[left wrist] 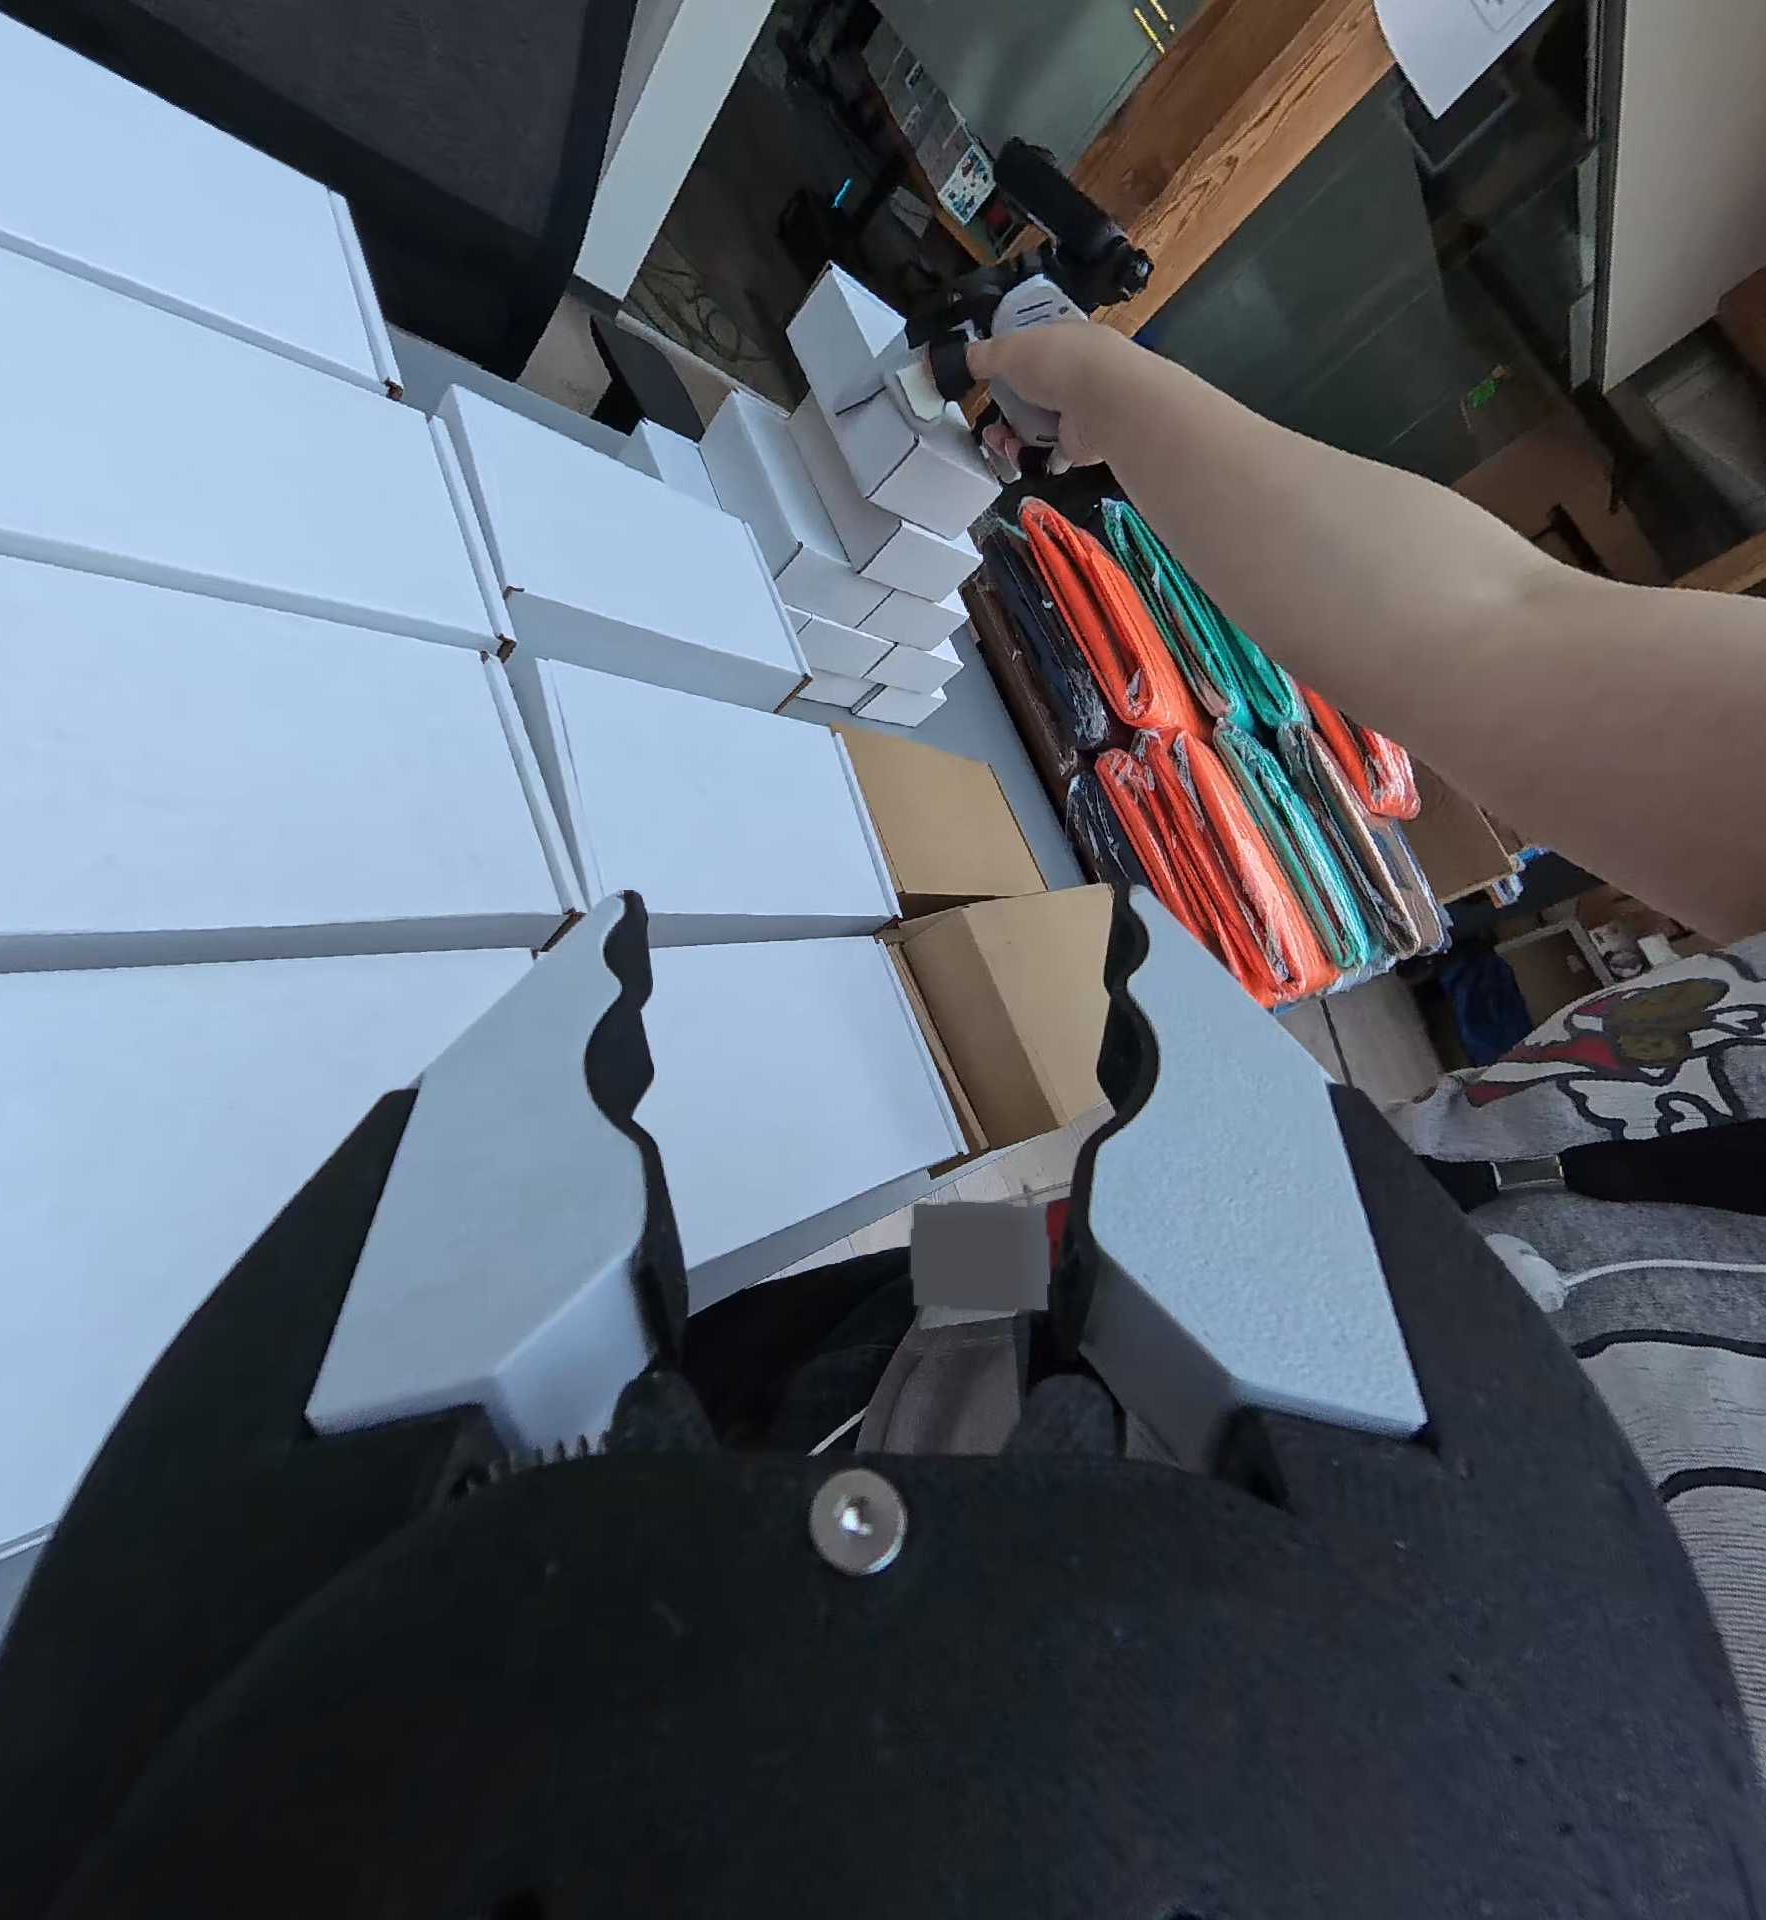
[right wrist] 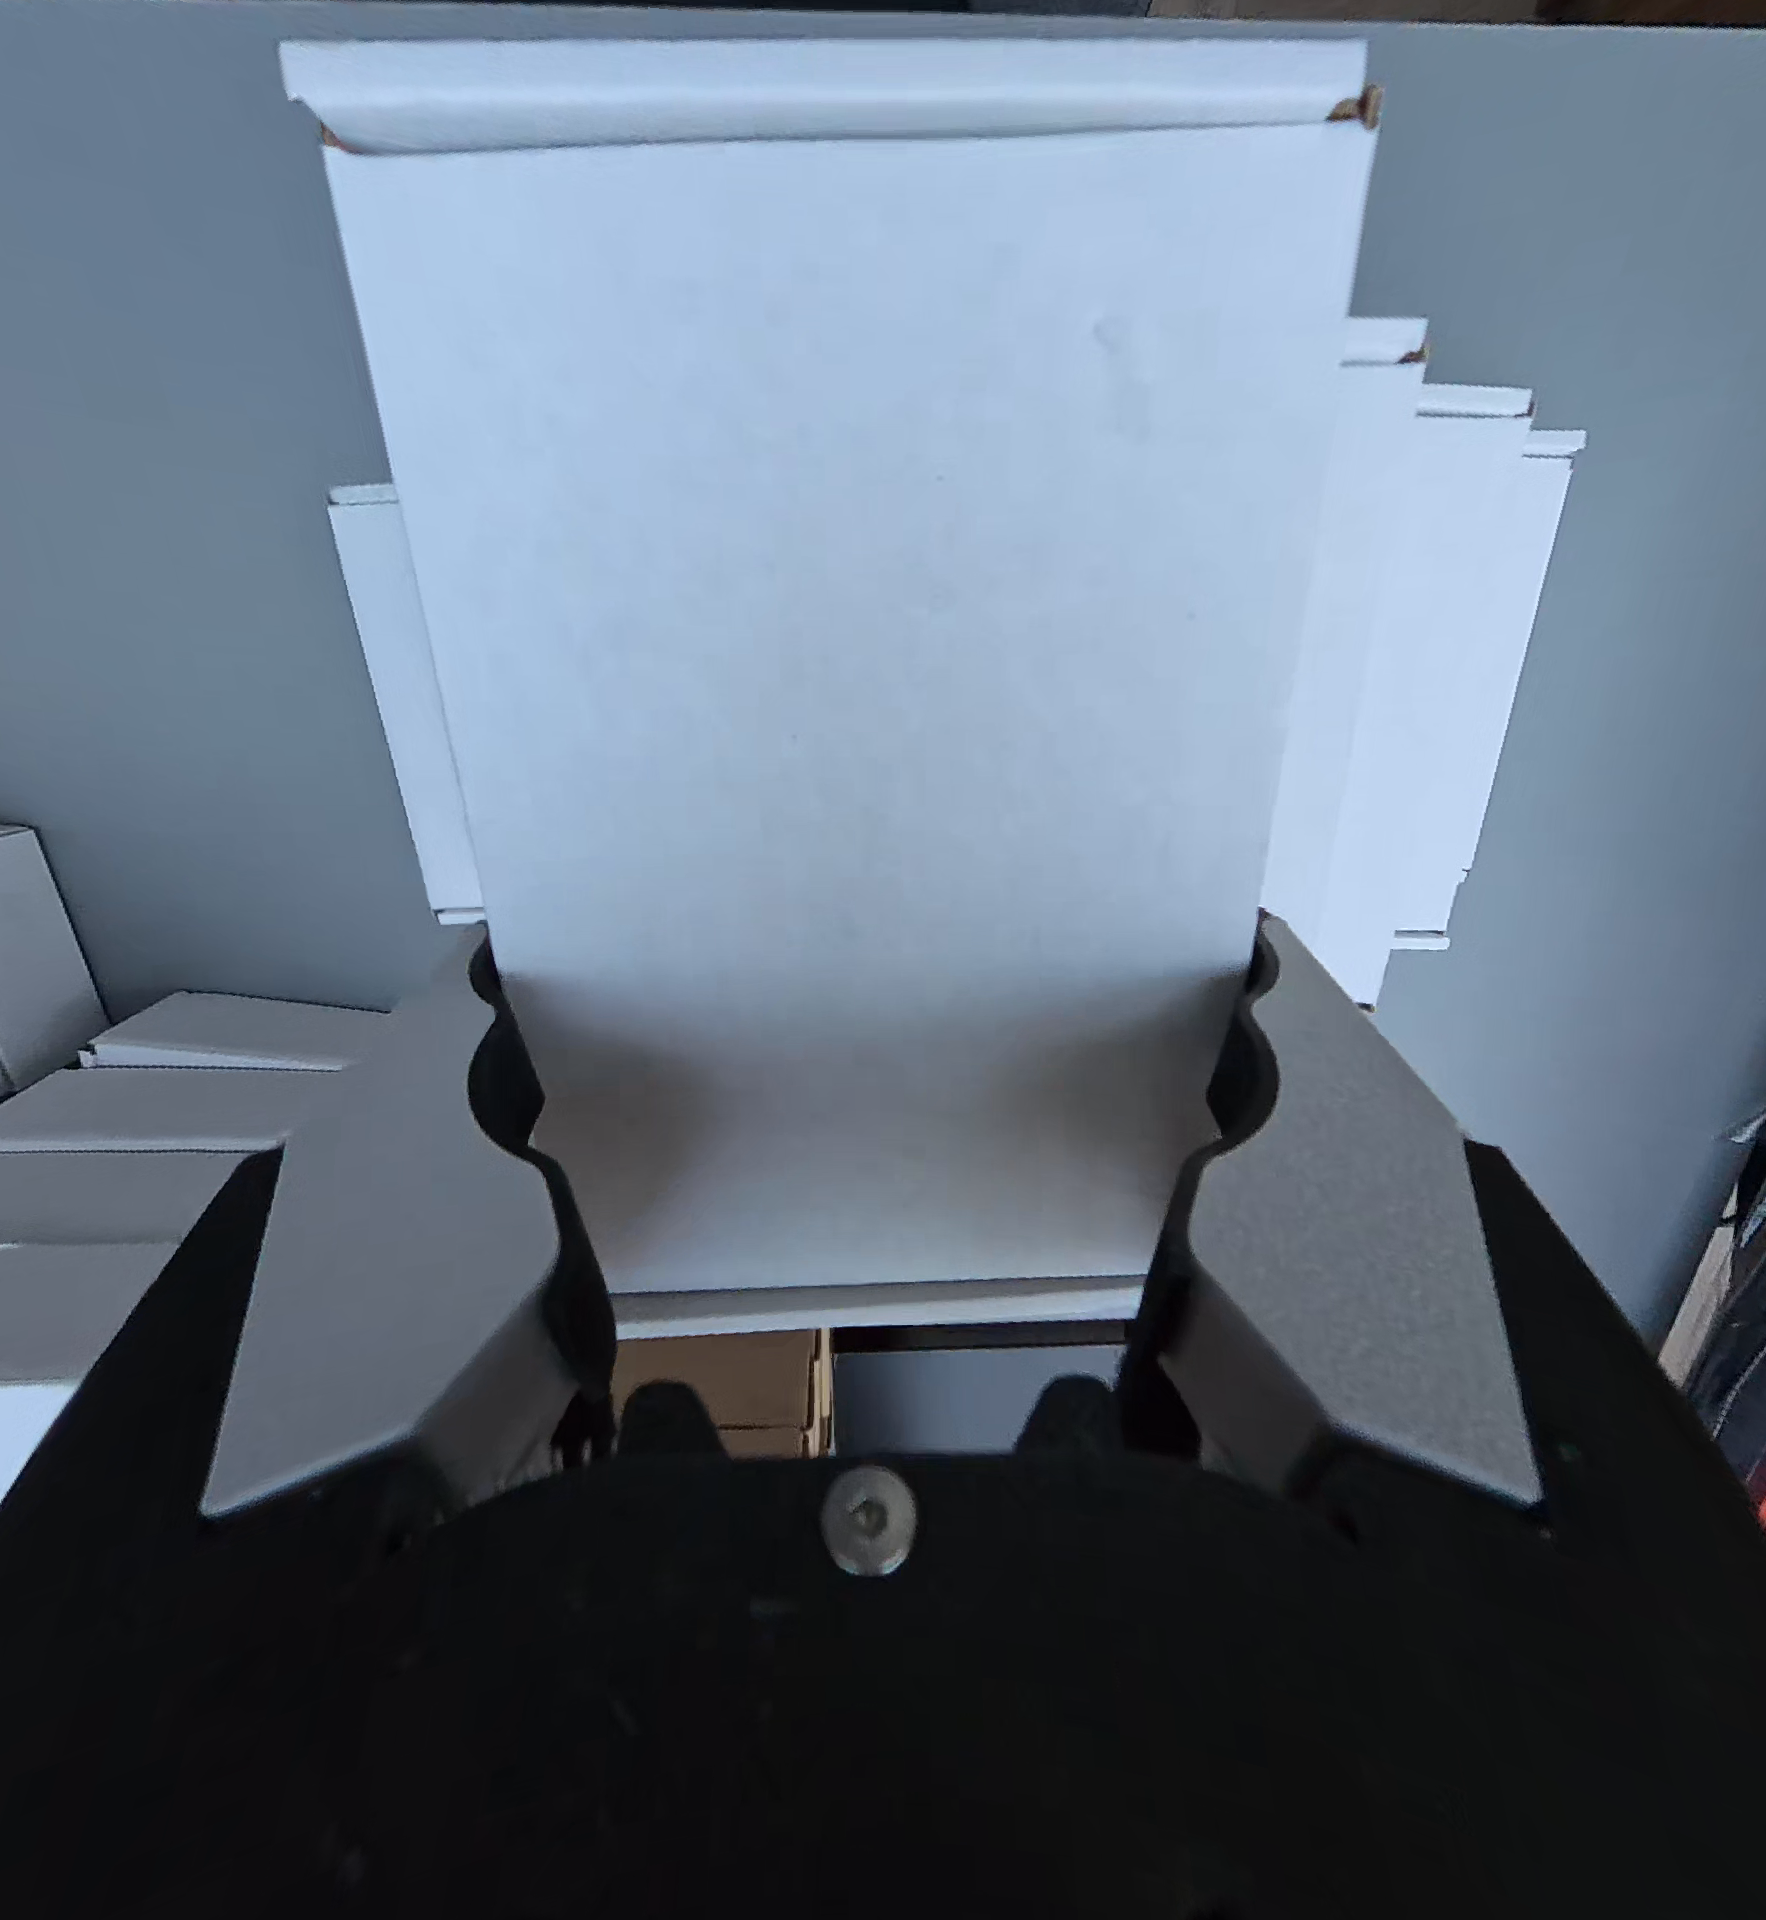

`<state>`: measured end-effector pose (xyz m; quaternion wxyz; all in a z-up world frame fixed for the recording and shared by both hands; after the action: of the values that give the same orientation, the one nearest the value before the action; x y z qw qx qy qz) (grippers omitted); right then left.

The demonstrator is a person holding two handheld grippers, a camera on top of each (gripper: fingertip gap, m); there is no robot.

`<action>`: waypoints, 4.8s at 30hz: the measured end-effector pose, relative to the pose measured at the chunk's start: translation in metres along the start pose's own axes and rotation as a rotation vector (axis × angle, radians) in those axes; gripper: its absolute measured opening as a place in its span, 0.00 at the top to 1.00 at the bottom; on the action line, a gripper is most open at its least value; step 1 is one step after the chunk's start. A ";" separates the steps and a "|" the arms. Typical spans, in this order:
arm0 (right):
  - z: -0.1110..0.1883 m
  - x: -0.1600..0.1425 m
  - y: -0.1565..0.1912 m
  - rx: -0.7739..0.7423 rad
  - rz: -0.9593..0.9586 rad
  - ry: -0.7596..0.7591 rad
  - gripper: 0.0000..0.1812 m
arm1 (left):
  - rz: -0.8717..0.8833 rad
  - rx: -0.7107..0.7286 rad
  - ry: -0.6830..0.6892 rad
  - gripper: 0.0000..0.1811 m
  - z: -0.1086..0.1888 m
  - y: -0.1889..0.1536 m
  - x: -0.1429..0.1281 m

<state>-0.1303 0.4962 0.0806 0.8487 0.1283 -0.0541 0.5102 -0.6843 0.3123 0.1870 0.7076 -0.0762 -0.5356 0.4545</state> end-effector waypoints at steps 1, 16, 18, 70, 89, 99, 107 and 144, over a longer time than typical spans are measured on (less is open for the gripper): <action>0.000 0.001 0.002 0.004 -0.002 -0.008 0.27 | 0.011 -0.004 -0.003 0.52 0.001 0.003 0.000; 0.070 0.032 0.028 -0.124 0.257 -0.173 0.21 | -0.010 0.037 -0.026 0.51 0.011 0.022 0.015; 0.105 0.036 0.070 -0.141 0.412 -0.322 0.21 | -0.010 0.034 -0.035 0.51 0.015 0.026 0.018; -0.083 -0.074 0.422 0.268 1.481 0.242 0.33 | -0.073 -0.118 0.164 0.52 0.088 0.144 0.054; 0.221 0.014 0.046 0.096 0.392 -0.290 0.33 | -0.194 -0.233 0.187 0.52 0.005 0.028 0.041; 0.124 0.007 -0.104 0.236 -0.031 -0.125 0.33 | -0.190 -0.203 0.138 0.52 -0.068 -0.079 0.009; 0.070 0.012 -0.118 0.259 -0.022 -0.142 0.33 | -0.307 -0.211 0.158 0.51 -0.131 -0.151 0.017; 0.033 0.009 -0.103 0.365 -0.080 -0.263 0.32 | -0.086 -0.161 0.328 0.59 -0.522 -0.107 0.103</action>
<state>-0.0338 0.4487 0.0971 0.8167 0.3472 -0.0660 0.4563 -0.1913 0.5229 0.1053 0.7958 -0.1826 -0.4504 0.3612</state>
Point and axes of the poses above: each gripper's, where its closed fingertips meet, z back along the fingers, x out of its top, y = z × x across the jaws, the point moved 3 cm from there along z, back along the fingers, and after that the axes turned 12 degrees about x, right-handed, at the moved point
